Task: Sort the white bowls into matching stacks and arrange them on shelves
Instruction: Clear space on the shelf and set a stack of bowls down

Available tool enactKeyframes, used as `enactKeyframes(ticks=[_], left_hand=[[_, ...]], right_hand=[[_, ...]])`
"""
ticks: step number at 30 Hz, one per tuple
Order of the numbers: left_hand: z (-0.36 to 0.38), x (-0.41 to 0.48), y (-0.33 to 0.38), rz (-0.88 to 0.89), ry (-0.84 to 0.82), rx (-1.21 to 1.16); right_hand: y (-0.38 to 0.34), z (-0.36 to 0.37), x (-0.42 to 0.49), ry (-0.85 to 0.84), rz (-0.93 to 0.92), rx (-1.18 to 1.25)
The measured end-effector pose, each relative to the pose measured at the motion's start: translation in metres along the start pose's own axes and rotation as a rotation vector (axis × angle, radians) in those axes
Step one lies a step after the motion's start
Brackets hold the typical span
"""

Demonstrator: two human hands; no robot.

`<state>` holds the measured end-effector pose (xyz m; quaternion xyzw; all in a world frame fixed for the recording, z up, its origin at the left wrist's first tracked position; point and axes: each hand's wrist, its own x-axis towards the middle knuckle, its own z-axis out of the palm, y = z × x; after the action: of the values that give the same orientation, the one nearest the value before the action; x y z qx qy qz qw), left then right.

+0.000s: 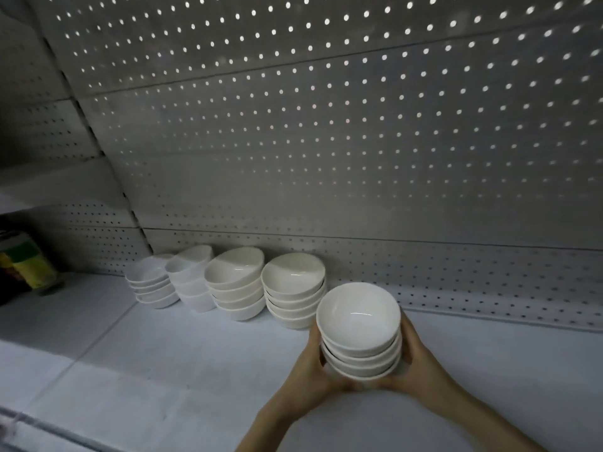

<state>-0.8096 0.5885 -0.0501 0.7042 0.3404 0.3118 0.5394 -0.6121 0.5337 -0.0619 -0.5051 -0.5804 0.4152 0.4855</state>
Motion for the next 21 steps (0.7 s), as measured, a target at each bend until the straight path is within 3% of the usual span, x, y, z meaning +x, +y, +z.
enactKeyframes(ticks=[10, 15, 21], left_hand=[[0.010, 0.019, -0.016, 0.130, 0.228, -0.127], [0.021, 0.030, -0.022, 0.126, 0.351, -0.114], [0.029, 0.047, -0.023, 0.119, 0.425, -0.145]], right_hand=[[-0.014, 0.006, 0.029, 0.110, 0.067, 0.025], [-0.027, 0.011, 0.038, 0.298, 0.072, 0.020], [-0.022, 0.013, 0.051, 0.407, 0.092, 0.004]])
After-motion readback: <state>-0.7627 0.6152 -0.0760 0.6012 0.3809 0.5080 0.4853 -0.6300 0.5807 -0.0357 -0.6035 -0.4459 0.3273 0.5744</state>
